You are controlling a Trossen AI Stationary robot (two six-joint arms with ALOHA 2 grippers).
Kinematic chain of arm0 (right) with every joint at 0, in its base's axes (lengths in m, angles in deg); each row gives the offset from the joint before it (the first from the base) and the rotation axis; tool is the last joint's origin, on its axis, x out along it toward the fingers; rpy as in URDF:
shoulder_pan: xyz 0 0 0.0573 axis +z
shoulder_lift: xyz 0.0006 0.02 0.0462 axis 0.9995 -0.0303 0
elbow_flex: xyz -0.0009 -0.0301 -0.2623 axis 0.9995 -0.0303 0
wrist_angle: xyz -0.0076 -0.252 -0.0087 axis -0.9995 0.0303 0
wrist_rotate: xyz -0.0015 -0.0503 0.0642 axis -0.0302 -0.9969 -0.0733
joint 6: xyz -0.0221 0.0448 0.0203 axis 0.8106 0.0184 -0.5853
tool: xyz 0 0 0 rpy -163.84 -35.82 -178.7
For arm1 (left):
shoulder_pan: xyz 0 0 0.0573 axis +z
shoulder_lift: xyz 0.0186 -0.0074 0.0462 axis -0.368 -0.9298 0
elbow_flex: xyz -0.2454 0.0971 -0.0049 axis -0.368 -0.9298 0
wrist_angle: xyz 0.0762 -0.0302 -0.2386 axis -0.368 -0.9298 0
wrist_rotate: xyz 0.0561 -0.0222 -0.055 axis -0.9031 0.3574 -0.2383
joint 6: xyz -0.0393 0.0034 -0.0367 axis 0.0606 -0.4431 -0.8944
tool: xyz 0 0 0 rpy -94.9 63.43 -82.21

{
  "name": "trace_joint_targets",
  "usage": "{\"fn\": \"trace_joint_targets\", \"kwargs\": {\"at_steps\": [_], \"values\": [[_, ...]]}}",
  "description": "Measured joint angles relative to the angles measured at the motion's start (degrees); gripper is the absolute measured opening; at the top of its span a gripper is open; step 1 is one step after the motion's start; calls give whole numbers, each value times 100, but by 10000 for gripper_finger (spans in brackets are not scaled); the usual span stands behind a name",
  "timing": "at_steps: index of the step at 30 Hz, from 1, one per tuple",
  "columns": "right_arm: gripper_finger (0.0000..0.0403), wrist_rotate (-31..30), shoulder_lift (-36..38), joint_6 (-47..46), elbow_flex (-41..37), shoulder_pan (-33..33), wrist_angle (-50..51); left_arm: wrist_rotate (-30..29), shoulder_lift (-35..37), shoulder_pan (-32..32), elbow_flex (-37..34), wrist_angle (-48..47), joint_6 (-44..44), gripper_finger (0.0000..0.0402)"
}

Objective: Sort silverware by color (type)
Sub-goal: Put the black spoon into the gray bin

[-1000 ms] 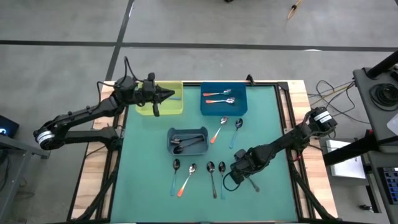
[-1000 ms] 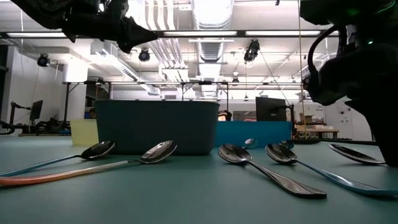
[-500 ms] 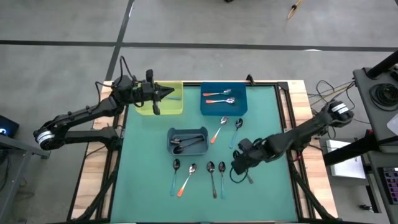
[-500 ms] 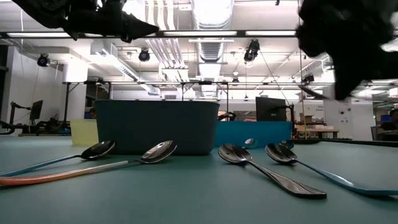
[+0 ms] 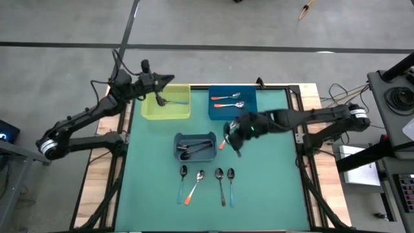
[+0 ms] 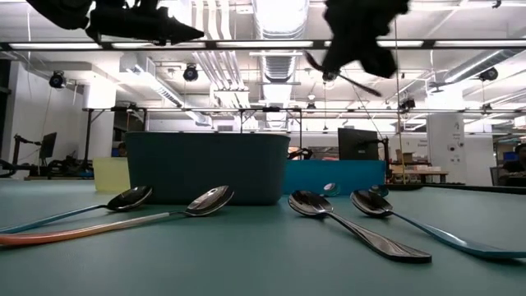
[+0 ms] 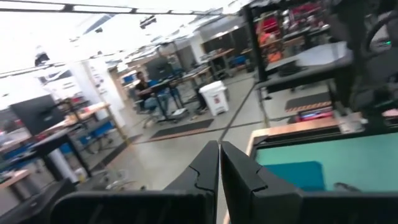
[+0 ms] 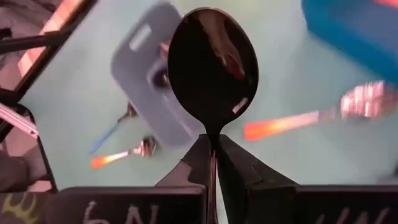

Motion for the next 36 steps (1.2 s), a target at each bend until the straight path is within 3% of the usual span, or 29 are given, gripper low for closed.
{"fn": "trace_joint_targets", "kwargs": {"at_steps": [11,23,30,36], "values": [[9,842,-1568,2513,2415,-1249,822,7,-17,827,-50,-196,2,0],[9,1690,-3417,4429,5044,-1568,2413,8,-17,1164,-53,-583,-20,0],[9,1916,-4174,5024,5901,-1519,2955,11,11,1164,-55,-988,-268,0],[9,1932,-4563,5300,6132,-1381,3020,14,278,1164,-56,-1495,-302,0]]}}
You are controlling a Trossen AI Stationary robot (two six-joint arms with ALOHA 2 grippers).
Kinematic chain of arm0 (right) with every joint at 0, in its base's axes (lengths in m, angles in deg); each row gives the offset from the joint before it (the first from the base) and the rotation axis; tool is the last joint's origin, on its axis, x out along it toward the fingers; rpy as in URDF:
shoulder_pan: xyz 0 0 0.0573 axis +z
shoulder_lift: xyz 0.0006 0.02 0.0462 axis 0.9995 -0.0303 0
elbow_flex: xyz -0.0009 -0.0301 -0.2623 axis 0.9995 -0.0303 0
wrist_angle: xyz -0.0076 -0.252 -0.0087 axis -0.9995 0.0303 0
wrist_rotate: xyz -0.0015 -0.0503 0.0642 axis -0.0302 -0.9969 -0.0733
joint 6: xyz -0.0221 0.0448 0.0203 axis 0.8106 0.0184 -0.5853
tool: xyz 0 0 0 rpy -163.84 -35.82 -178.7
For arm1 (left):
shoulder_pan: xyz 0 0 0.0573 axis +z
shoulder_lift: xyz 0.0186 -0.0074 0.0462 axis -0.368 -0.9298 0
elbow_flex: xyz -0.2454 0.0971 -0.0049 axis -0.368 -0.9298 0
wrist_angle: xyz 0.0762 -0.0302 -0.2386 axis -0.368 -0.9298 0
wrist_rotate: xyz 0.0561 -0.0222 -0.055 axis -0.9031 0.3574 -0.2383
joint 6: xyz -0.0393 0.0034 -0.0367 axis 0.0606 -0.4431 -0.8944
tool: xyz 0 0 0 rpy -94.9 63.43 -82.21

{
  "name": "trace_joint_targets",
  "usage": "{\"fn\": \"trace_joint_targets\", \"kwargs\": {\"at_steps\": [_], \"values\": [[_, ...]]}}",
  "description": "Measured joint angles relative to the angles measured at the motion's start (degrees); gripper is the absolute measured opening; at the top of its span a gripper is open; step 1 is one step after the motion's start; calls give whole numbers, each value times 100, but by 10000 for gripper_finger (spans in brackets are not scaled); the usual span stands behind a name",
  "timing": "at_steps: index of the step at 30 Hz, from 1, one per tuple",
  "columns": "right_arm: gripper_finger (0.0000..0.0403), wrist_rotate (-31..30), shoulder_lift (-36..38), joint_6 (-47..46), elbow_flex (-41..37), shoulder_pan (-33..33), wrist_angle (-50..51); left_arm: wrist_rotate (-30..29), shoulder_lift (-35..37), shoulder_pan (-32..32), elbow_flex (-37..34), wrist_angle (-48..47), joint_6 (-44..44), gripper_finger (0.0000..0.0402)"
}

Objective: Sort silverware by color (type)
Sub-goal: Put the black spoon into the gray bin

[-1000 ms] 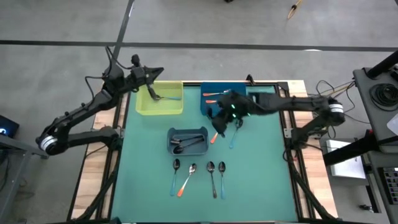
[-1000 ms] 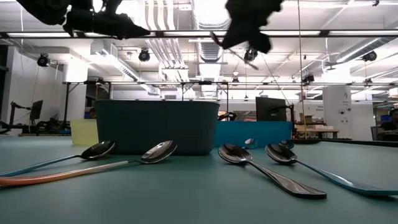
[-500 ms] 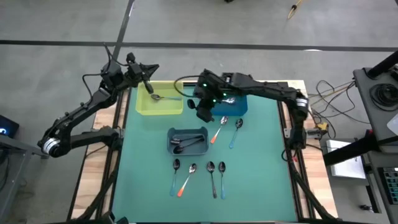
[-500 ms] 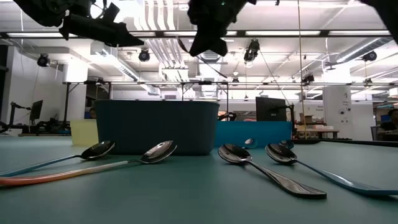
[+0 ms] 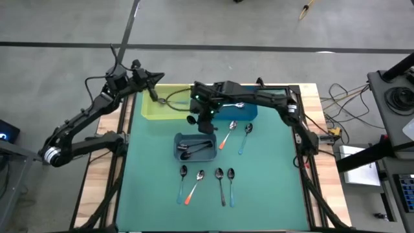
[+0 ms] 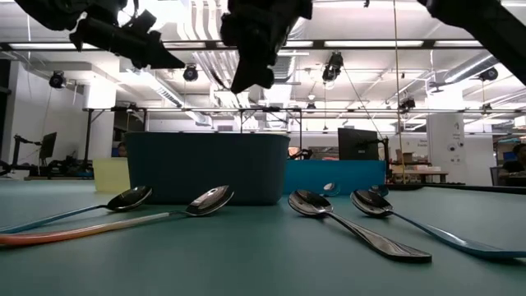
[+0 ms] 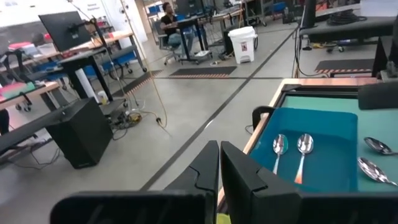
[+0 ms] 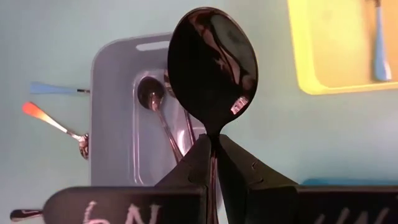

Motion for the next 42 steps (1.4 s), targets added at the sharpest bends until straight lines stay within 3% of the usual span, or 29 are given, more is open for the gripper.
{"fn": "trace_joint_targets", "kwargs": {"at_steps": [17,42], "values": [[9,-5,-436,163,384,455,-340,46,1252,-1,-1,-978,-131,0],[9,-6,-438,-47,-256,889,-1187,496,1290,-5,-1,-957,-333,0]]}}
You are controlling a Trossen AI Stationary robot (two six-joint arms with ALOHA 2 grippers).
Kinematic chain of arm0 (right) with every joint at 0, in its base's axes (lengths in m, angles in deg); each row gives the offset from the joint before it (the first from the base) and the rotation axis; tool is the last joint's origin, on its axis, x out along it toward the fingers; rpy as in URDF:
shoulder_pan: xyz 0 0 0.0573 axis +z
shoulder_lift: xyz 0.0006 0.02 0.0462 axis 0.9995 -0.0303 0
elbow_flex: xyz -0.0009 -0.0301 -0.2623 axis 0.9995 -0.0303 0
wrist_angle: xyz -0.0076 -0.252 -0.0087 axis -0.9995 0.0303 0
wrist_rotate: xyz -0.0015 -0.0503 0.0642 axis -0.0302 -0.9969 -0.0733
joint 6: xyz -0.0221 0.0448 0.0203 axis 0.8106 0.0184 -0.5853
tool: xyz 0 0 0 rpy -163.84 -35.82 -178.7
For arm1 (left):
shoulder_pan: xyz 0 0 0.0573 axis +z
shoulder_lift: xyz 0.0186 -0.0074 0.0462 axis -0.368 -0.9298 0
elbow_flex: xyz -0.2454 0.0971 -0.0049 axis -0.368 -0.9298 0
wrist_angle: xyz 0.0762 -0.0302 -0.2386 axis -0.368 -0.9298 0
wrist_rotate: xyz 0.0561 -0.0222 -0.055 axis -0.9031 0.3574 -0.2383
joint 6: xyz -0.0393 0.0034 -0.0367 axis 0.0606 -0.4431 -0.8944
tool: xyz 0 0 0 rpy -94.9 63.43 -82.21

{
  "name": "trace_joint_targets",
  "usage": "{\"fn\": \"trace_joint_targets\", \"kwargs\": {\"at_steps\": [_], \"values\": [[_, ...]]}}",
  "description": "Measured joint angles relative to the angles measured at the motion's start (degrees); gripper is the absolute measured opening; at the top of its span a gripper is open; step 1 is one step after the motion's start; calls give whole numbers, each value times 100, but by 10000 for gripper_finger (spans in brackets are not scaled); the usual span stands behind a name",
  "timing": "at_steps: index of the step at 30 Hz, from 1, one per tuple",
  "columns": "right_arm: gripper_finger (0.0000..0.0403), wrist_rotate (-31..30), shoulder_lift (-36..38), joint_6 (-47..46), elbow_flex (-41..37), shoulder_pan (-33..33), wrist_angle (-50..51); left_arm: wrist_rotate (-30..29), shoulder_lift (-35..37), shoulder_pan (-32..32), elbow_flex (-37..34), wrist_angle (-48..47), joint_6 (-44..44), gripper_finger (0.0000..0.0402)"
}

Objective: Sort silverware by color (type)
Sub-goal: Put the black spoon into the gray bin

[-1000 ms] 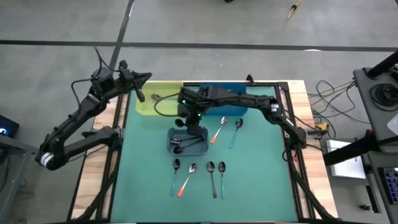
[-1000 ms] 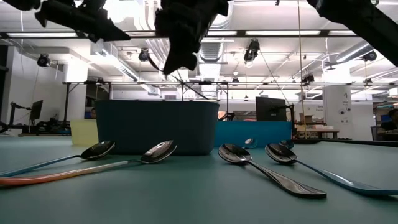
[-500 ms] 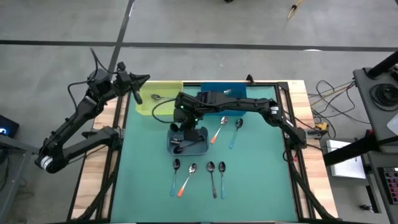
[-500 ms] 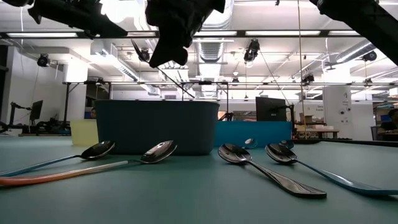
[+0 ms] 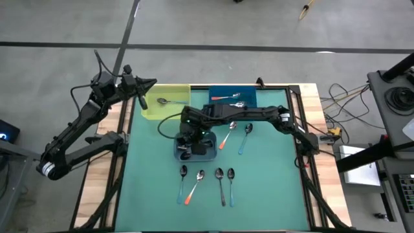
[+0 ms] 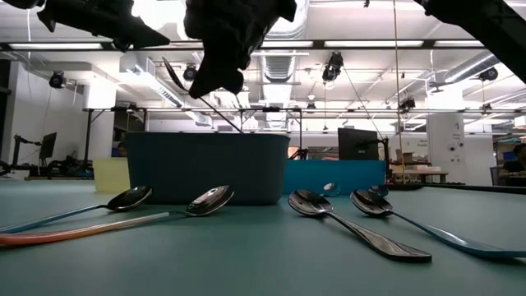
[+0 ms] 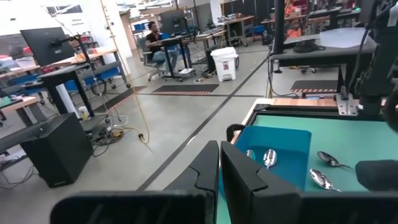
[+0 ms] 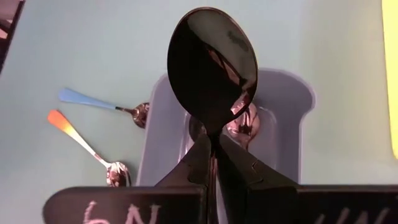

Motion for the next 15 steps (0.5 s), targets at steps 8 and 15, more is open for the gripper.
{"fn": "trace_joint_targets", "kwargs": {"at_steps": [8,15], "values": [[9,-414,0,-48,-570,8,-204,1,-9,-12,0,33,-118,0],[9,-458,0,-44,-815,4,-376,3,-2,-12,0,36,-141,0]]}}
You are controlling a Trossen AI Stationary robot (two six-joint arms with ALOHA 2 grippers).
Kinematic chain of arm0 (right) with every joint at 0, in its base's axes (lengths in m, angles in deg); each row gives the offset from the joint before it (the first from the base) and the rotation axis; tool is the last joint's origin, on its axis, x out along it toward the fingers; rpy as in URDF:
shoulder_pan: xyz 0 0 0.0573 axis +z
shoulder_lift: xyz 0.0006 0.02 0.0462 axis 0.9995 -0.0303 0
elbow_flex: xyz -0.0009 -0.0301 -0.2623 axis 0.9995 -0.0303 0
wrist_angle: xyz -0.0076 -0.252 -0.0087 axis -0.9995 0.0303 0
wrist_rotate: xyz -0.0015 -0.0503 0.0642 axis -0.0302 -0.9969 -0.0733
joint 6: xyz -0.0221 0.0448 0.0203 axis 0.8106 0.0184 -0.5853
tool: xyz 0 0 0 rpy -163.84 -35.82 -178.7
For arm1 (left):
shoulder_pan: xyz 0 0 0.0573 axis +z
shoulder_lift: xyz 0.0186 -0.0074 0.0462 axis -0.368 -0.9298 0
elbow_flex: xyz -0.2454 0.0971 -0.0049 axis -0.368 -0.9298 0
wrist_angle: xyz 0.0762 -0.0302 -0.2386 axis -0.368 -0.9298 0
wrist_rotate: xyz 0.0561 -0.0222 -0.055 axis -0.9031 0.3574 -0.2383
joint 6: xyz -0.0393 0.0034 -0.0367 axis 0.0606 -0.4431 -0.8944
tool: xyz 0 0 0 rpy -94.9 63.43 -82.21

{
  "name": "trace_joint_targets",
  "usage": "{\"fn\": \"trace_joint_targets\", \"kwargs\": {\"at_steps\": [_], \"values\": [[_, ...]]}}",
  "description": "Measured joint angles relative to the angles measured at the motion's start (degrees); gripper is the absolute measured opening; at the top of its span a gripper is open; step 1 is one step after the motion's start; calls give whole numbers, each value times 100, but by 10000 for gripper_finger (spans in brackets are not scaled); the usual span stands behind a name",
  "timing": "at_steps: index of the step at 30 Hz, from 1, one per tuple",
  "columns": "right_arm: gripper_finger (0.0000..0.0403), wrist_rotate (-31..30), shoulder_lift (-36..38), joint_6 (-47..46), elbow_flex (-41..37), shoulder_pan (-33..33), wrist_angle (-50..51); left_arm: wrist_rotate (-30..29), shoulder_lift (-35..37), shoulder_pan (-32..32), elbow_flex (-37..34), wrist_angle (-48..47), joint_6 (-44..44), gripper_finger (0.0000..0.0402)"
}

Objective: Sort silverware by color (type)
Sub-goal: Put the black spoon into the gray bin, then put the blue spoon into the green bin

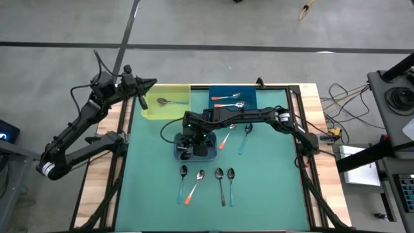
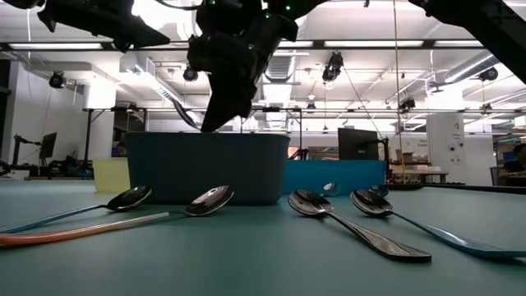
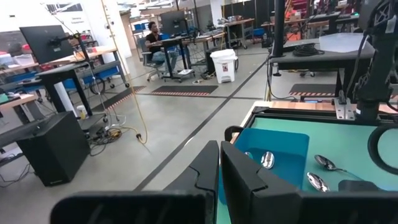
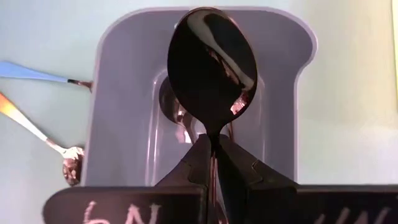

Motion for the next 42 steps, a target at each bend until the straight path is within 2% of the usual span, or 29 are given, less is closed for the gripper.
{"fn": "trace_joint_targets", "kwargs": {"at_steps": [9,26,36,42], "values": [[9,-1,0,17,-299,2,-355,0,0,0,0,-2,-4,0],[10,-1,0,195,-406,2,-485,2,2,0,0,-4,-2,0],[61,-3,0,62,-409,2,-626,2,2,0,0,-4,-2,0],[69,-3,15,105,-409,-11,-604,2,2,0,0,-6,-12,0]]}}
